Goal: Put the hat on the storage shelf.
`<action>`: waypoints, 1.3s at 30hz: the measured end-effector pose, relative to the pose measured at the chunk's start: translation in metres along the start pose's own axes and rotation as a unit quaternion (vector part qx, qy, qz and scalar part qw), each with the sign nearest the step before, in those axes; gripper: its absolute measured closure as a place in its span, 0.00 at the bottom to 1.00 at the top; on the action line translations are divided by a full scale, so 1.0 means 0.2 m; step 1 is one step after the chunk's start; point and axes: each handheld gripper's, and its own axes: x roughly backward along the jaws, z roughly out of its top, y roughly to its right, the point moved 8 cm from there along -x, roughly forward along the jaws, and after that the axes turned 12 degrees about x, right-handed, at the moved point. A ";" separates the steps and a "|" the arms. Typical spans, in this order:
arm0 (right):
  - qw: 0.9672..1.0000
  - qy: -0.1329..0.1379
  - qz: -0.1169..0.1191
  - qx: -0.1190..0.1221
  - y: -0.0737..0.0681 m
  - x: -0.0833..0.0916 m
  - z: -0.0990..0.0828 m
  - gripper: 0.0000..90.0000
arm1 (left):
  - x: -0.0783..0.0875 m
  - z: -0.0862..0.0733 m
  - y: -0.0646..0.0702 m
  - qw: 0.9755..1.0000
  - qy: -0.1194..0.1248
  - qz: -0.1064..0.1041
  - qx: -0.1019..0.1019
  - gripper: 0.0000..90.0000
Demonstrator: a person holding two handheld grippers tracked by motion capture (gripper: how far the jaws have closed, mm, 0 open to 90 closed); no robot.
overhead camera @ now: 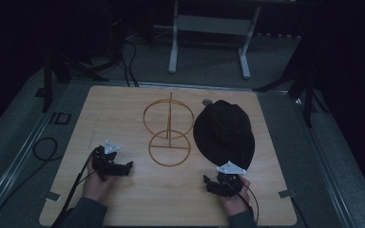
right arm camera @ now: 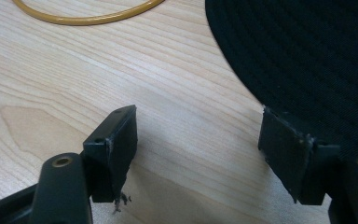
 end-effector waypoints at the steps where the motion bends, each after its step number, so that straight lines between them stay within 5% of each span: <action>1: 1.000 0.000 0.000 0.000 0.00 0.00 0.00 0.31 | 0.00 0.00 0.00 1.000 0.000 0.000 0.000 0.00; 13: 1.000 -0.007 -0.003 -0.005 0.00 0.00 0.00 0.31 | 0.00 0.00 0.00 1.000 0.000 0.000 0.000 0.00; 16: 1.000 -0.029 0.008 0.001 0.00 0.00 0.01 0.33 | 0.00 0.00 0.00 1.000 0.000 0.001 0.000 0.00; 20: 0.998 -0.057 0.033 0.019 0.01 0.02 0.02 0.47 | 0.00 0.00 0.00 1.000 0.000 0.001 0.001 0.00; 23: 0.997 -0.065 0.041 0.015 0.03 0.03 0.02 0.47 | 0.00 0.00 0.00 1.000 0.000 0.001 0.000 0.00; 30: 0.999 -0.044 0.010 -0.005 0.15 0.16 0.09 0.43 | 0.00 0.00 0.00 1.000 -0.001 0.001 0.000 0.00; 32: 0.999 -0.042 -0.011 -0.014 0.24 0.21 0.12 0.42 | 0.00 0.00 0.00 1.000 -0.001 0.001 0.000 0.00; 39: 0.996 -0.062 -0.048 -0.034 0.41 0.25 0.13 0.37 | 0.00 0.00 0.00 1.000 -0.002 0.002 -0.001 0.00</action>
